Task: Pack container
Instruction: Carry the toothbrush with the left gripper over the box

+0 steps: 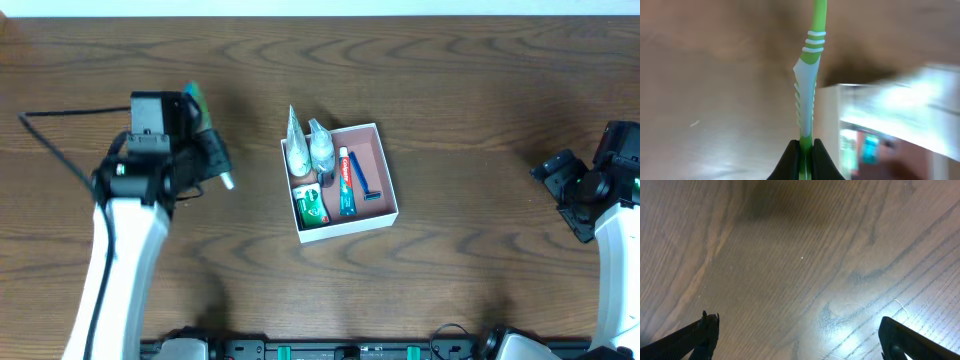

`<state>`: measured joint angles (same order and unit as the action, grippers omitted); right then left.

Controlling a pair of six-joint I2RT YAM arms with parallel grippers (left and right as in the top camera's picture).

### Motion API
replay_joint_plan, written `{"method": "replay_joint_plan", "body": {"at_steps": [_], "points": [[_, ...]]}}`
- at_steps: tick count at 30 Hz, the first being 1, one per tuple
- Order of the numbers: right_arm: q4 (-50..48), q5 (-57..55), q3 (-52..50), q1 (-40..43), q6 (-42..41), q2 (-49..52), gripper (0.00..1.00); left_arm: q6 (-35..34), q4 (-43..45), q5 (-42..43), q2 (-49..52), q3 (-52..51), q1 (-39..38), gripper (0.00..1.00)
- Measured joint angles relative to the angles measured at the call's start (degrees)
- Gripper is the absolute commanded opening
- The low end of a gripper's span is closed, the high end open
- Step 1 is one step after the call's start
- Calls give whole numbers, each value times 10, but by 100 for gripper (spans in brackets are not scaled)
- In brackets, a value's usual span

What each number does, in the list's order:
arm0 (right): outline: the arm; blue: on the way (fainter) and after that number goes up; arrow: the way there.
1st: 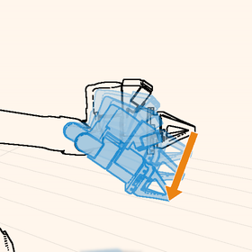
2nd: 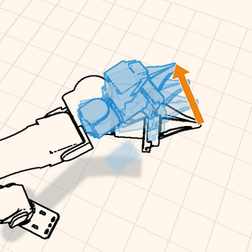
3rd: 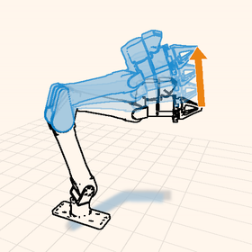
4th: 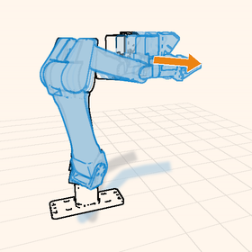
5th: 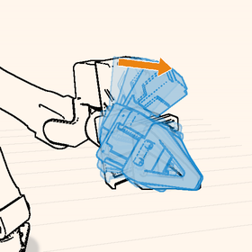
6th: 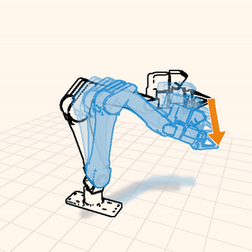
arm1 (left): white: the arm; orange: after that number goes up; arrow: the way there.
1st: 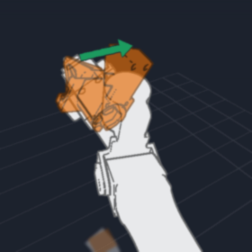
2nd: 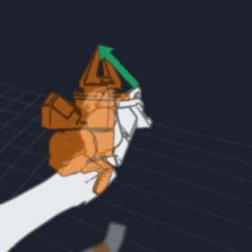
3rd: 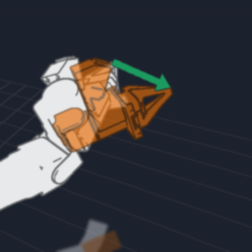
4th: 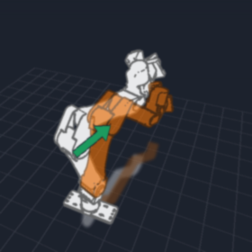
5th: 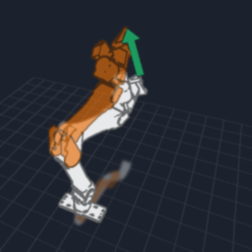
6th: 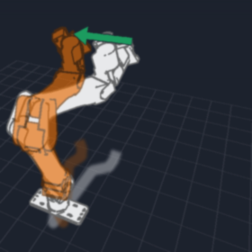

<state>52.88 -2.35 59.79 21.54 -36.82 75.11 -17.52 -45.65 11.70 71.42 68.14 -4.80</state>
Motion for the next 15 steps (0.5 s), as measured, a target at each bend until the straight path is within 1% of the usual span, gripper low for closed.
{"method": "replay_joint_plan", "body": {"at_steps": [5, 9, 12, 15], "points": [[0, 0, 0, 0, 0, 0, 99, 3, 31, 13, -80, 7, -113, 6], [0, 0, 0, 0, 0, 0, 99, 4, 62, 4, -102, 7, -210, 6], [0, 0, 0, 0, 0, 0, 99, -3, 77, -30, -96, 7, -285, 6], [0, 0, 0, 0, 0, 0, 99, -23, 96, -96, -71, 7, -357, 6]]}}
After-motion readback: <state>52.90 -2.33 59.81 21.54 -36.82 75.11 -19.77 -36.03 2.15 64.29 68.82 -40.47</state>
